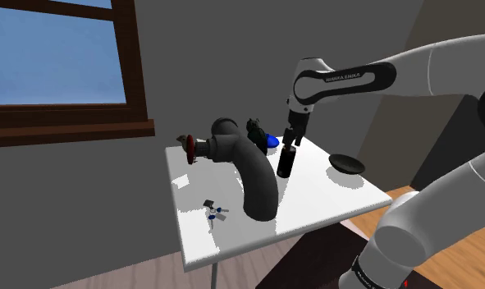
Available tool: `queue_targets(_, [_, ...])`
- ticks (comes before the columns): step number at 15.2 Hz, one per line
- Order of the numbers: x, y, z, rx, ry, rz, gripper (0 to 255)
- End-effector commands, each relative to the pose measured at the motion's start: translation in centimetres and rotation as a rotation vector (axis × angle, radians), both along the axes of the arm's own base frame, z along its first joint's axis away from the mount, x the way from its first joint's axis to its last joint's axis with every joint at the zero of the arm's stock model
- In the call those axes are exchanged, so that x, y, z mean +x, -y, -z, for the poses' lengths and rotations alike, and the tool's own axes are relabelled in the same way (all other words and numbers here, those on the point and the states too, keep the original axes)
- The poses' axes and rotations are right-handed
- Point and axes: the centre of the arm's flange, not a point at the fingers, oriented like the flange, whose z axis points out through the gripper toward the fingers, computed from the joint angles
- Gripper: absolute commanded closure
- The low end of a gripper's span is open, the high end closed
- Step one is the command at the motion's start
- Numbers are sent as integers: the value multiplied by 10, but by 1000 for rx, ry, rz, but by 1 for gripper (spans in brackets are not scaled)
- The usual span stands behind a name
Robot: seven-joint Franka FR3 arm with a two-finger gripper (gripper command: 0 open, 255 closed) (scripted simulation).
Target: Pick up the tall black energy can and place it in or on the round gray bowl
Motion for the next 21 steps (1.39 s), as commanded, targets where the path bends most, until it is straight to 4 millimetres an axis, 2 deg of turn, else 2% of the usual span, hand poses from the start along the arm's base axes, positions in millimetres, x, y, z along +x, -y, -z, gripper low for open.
queue_targets(1, [13, 18, 12, -4, 10, 11, 0])
queue_targets(6, [52, 62, 34, -11, 32, 39, 0])
queue_targets(7, [53, 63, 35, -11, 33, 39, 0])
queue_targets(14, [53, 63, 75, -11, 33, 39, 0])
queue_targets(21, [53, 63, 75, -11, 33, 39, 0])
